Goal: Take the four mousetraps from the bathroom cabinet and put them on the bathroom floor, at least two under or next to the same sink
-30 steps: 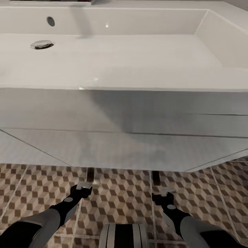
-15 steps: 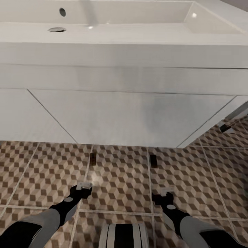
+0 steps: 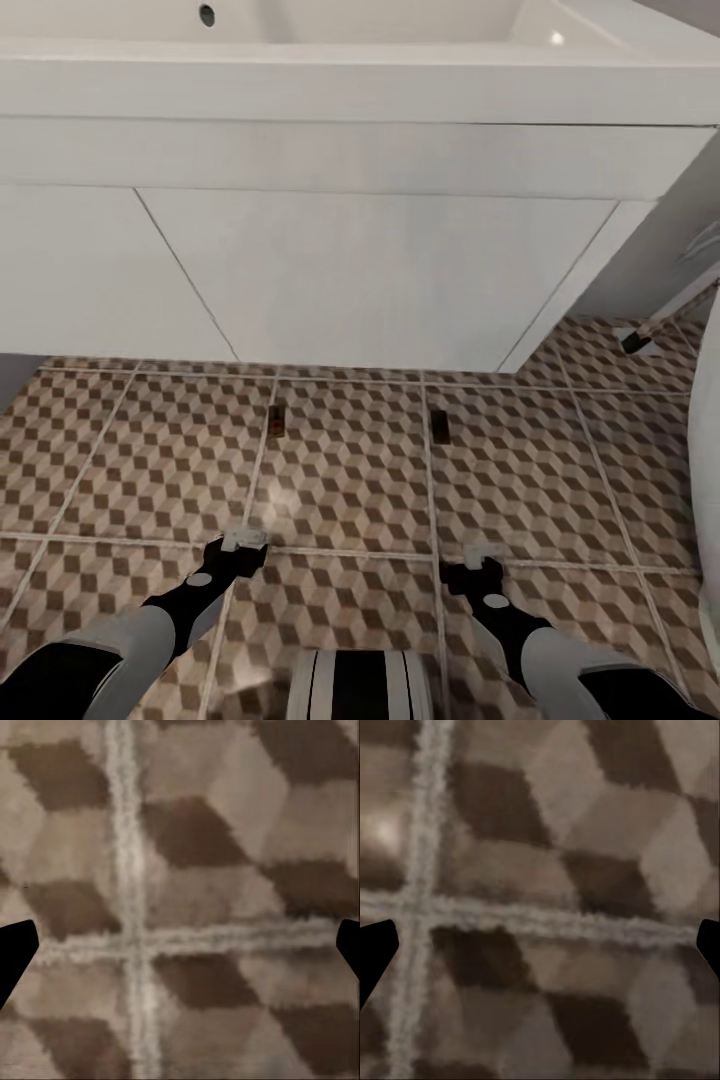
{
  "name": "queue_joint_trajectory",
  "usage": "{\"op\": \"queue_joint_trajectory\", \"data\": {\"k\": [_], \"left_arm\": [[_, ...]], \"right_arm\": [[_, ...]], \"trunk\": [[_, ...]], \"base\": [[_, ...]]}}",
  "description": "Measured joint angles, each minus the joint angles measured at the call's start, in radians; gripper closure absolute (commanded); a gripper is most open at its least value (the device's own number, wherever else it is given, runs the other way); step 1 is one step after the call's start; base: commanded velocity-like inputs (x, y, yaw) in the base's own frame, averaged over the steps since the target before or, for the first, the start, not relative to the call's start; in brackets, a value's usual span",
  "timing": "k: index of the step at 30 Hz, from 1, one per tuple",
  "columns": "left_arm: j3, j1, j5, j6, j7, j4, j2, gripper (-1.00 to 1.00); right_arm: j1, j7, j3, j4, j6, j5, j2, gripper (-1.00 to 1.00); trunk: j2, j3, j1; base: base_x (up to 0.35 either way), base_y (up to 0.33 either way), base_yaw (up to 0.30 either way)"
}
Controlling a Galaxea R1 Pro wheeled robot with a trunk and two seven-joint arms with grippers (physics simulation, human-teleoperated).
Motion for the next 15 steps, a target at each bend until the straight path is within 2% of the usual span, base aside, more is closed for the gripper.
{"op": "queue_joint_trajectory", "data": {"k": [15], "left_arm": [[0.001,0.000,0.000,0.000,0.000,0.001,0.000,-1.00]], "right_arm": [[0.000,0.000,0.000,0.000,-0.002,0.000,0.002,-1.00]], "trunk": [[0.000,0.000,0.000]], "base": [[-0.345,0.000,0.000]]}}
